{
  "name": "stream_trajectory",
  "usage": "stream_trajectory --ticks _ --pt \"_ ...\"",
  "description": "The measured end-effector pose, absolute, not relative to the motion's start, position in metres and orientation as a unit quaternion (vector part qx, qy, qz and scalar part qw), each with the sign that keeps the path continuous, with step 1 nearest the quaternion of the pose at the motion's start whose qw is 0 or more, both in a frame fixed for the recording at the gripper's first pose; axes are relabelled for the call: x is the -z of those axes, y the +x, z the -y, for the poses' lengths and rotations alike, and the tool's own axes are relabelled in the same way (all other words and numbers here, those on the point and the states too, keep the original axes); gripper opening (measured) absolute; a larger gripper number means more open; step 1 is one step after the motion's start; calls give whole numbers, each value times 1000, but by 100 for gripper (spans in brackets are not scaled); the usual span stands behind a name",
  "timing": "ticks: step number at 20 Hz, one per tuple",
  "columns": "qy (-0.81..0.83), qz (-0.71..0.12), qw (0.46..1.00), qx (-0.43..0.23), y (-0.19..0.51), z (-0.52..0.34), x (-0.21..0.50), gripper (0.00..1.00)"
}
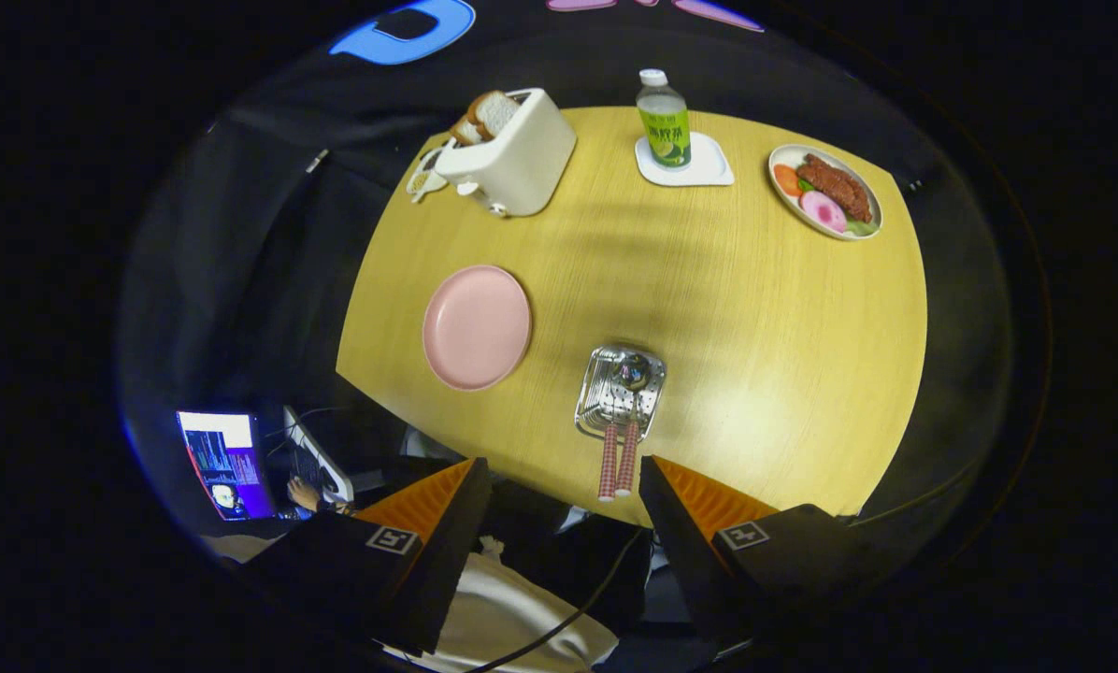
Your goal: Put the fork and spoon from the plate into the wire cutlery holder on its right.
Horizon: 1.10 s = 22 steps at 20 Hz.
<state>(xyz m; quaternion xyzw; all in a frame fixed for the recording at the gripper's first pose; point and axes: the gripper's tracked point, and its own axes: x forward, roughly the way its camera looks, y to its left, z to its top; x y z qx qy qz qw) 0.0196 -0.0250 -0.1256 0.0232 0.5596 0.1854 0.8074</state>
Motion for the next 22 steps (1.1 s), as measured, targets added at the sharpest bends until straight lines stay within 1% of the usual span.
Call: stream_trajectory --ticks 3,6,10,12,17,19,22 --pt "18 -477 861 -173 32 24 90 100" --pt "17 -377 912 -159 42 17 54 100" --pt "-2 -252 958 -135 42 14 3 100" --pt "-13 -196 973 -122 34 10 -22 99" --pt "38 -110 982 -148 25 -35 -80 99" --pt "43 -64 988 -133 26 -38 -107 99" --pt "38 26 995 -89 20 -33 -151 99"
